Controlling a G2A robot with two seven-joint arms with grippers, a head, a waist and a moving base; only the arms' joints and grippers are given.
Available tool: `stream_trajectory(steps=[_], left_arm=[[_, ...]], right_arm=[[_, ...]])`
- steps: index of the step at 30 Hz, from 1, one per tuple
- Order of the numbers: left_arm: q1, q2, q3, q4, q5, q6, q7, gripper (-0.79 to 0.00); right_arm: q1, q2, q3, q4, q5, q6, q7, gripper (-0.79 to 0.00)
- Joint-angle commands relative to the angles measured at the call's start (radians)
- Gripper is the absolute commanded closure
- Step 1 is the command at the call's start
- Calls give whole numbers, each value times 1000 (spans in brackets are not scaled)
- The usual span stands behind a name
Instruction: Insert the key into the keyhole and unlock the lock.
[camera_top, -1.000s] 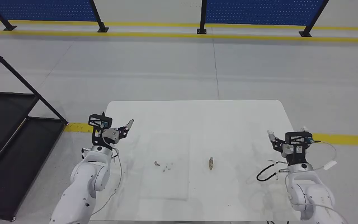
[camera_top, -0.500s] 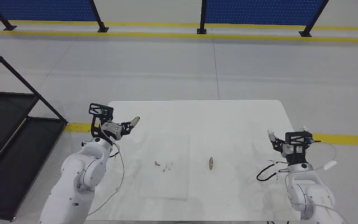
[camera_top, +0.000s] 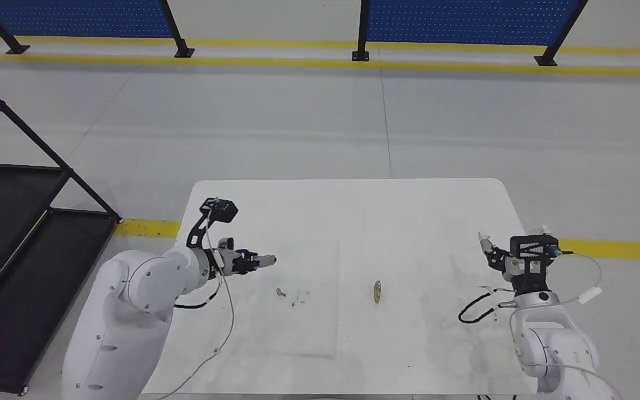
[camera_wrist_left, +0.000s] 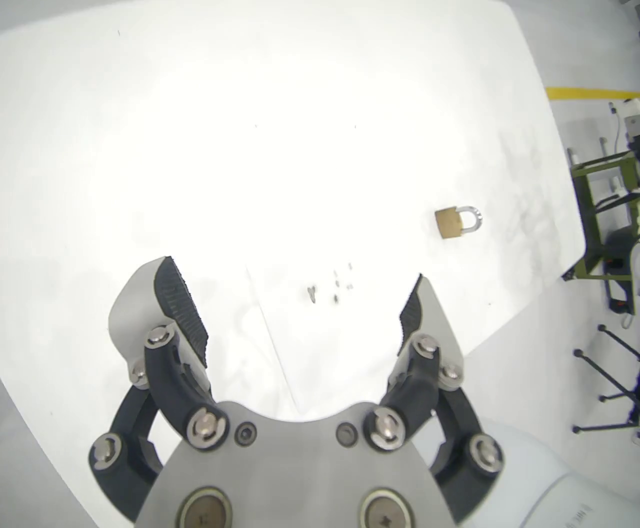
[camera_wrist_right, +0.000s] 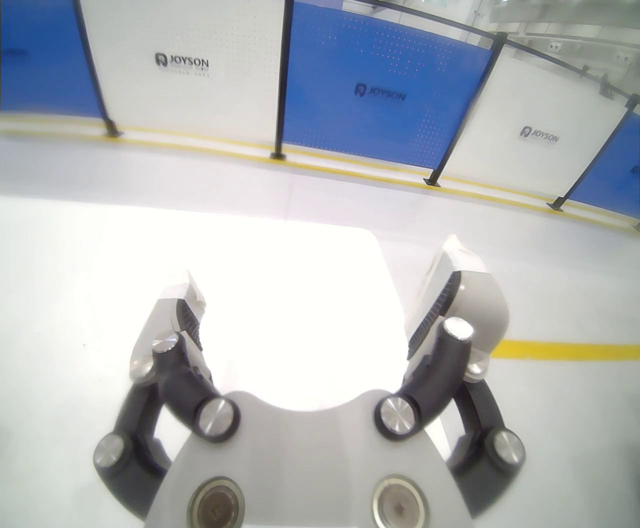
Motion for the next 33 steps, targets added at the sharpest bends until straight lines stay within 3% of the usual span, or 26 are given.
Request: stream_trajectory(steps=[1, 6, 11, 15, 26, 28, 29, 32, 33], left_arm=[[-17, 3, 14, 6, -11, 43, -73, -785], [-60, 9, 40, 24, -64, 98, -197, -785], [-78, 10, 68, 105, -106, 223, -186, -785], [-101, 11, 104, 175, -136, 256, -152, -785], [-80, 28, 195, 156, -82, 297, -111, -785], [-79, 30, 211, 154, -62, 308, -100, -699], [-78, 32, 219, 156, -60, 308, -100, -619], [-80, 36, 235, 143, -27, 315, -94, -610], [-80, 38, 240, 138, -14, 314, -94, -573]], right_arm=[[0, 0, 0, 0, 0, 0, 0, -785], [0, 0, 0, 0, 0, 0, 0, -785], [0, 0, 0, 0, 0, 0, 0, -785], [0, 0, 0, 0, 0, 0, 0, -785], [0, 0, 0, 0, 0, 0, 0, -785], [0, 0, 0, 0, 0, 0, 0, -785], [0, 0, 0, 0, 0, 0, 0, -785], [0, 0, 0, 0, 0, 0, 0, -785], [0, 0, 0, 0, 0, 0, 0, -785]])
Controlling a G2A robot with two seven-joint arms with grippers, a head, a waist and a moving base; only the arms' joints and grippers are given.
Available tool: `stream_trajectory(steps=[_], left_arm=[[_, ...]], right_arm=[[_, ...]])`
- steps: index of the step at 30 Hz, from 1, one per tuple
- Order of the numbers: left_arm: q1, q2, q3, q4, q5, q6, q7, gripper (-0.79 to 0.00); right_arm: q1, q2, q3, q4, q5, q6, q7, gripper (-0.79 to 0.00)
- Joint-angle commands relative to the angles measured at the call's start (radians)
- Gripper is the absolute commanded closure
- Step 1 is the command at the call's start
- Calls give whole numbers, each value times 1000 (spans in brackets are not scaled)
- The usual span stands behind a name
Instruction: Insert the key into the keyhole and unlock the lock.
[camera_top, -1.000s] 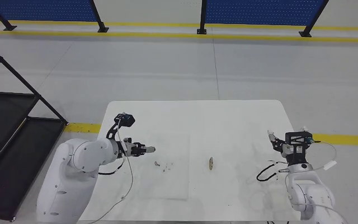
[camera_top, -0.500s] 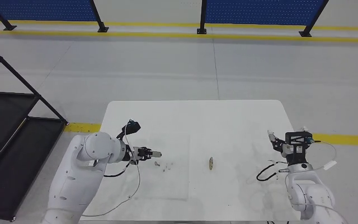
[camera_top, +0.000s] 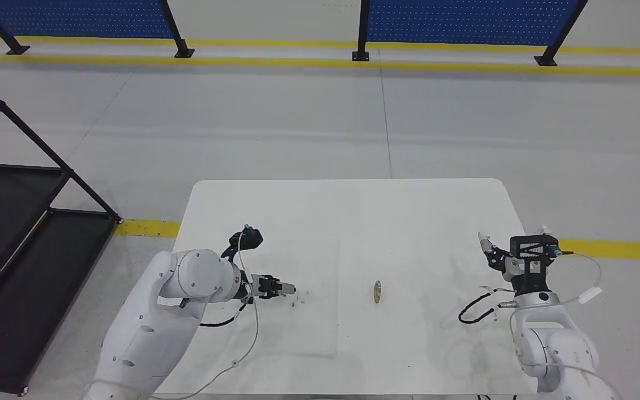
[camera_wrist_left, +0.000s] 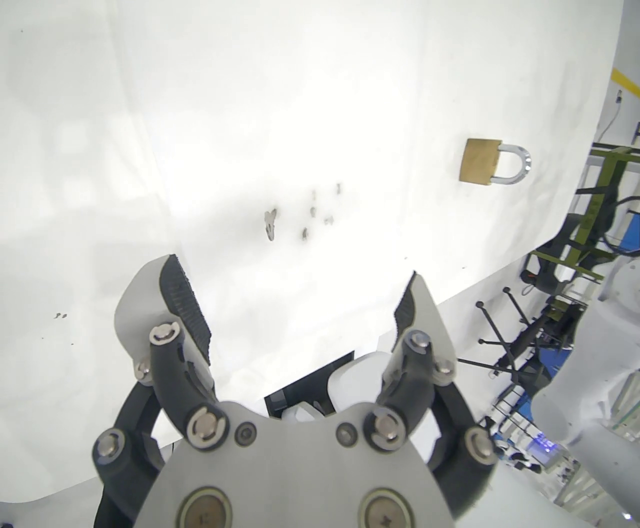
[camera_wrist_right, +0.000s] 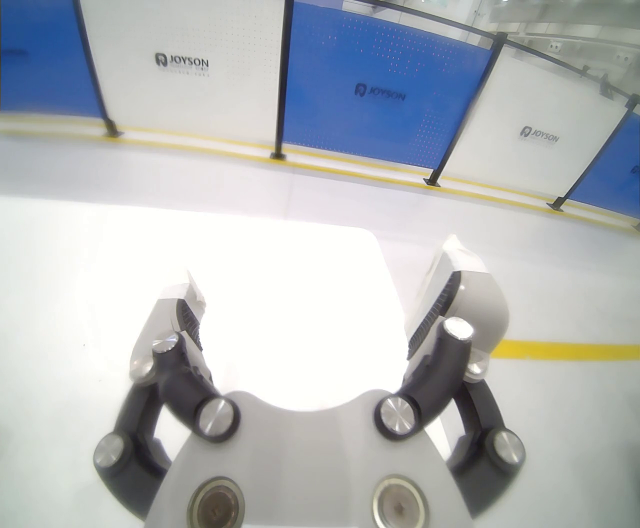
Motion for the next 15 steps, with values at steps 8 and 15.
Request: stream_trajectory(steps=[8, 15], left_arm=[[-3, 7, 47, 3, 59, 18, 18, -372], [-21, 9, 83, 33, 81, 30, 30, -360]], right_arm=[[0, 0, 0, 0, 0, 0, 0, -785], [0, 0, 0, 0, 0, 0, 0, -785]])
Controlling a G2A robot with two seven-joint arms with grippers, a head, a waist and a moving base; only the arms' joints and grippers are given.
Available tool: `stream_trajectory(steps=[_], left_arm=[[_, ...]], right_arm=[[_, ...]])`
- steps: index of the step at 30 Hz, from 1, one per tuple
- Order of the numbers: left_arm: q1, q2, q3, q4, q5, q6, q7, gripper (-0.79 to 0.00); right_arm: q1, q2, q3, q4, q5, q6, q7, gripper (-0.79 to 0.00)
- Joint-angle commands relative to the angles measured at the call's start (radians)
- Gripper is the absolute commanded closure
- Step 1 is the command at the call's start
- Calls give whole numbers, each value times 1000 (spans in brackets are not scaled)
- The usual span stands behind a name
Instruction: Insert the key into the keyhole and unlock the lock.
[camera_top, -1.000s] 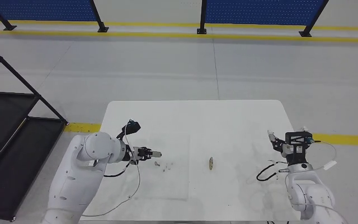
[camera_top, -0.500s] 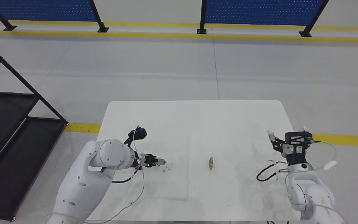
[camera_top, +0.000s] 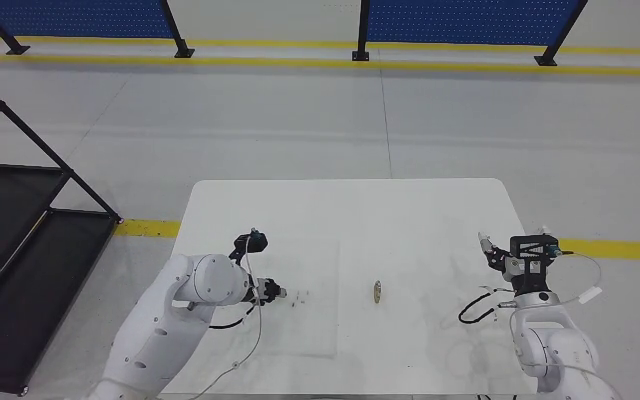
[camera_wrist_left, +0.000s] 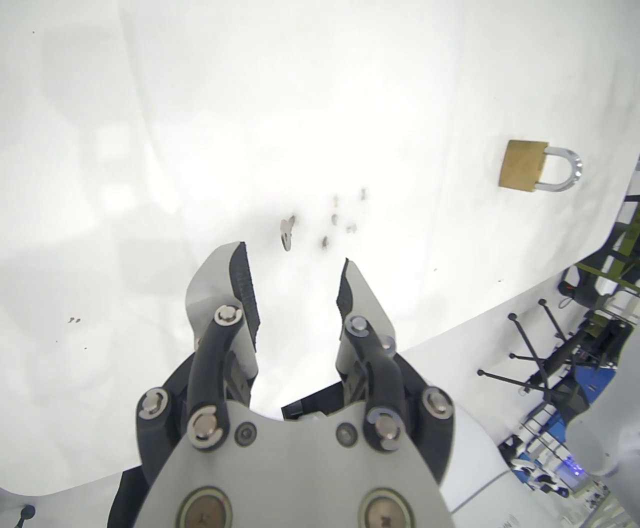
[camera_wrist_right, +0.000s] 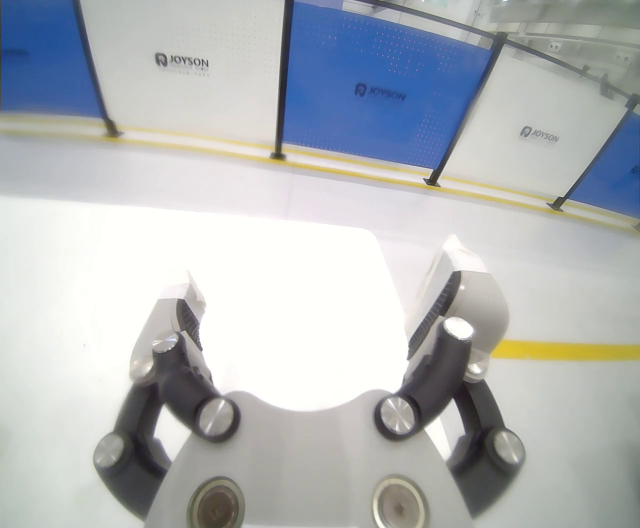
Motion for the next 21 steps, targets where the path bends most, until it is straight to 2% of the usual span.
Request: stream_trajectory(steps=[1, 21], left_arm=[[-6, 0, 9, 13, 3, 4, 4, -363], [-62, 2, 67, 89, -19, 26, 26, -212]], right_arm=[[0, 0, 0, 0, 0, 0, 0, -785], [0, 0, 0, 0, 0, 0, 0, -785]])
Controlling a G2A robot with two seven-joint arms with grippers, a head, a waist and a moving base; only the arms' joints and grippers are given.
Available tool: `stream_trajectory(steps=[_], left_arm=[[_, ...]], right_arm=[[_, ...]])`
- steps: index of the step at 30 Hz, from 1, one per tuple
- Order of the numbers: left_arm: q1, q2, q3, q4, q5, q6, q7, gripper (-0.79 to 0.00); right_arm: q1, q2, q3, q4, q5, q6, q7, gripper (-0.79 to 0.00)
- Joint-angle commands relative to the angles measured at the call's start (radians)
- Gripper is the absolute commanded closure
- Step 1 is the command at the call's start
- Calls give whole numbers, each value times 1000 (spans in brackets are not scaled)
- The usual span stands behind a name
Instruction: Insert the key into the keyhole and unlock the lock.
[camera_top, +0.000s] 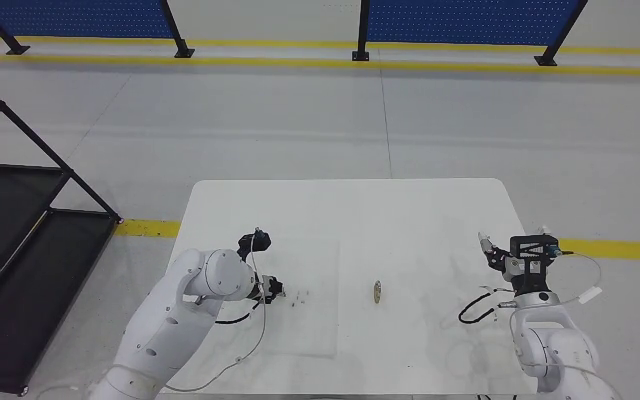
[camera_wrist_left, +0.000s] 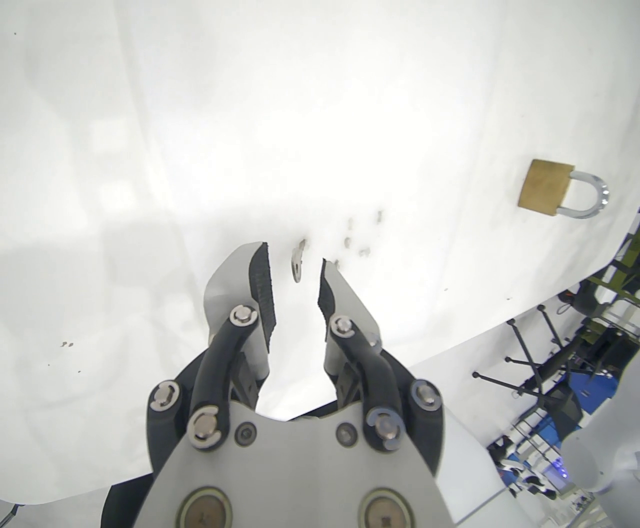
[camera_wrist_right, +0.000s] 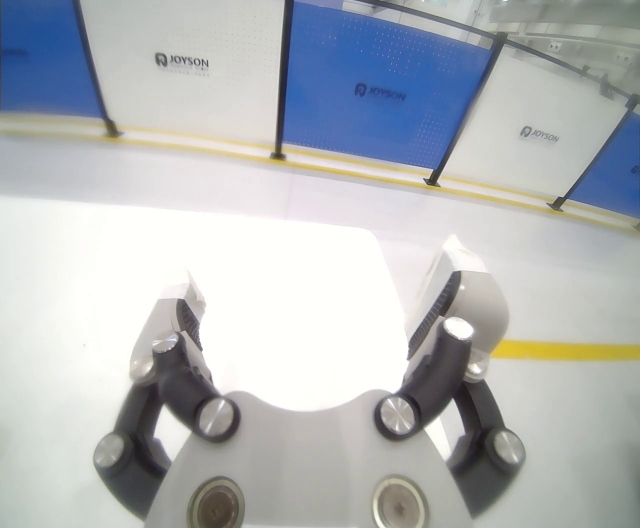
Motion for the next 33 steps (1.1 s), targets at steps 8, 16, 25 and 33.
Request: stream_trajectory(steps=[8, 16, 25, 33], left_arm=[[-15, 2, 17, 17, -14, 1, 1, -169], [-24, 4, 27, 31, -21, 3, 3, -117], [-32, 8, 33, 41, -27, 3, 4, 0], [-22, 20, 23, -24, 50, -8, -7, 0]], right_arm=[[0, 0, 0, 0, 0, 0, 0, -785], [0, 0, 0, 0, 0, 0, 0, -785], [0, 0, 0, 0, 0, 0, 0, -785], [0, 0, 0, 0, 0, 0, 0, -785]])
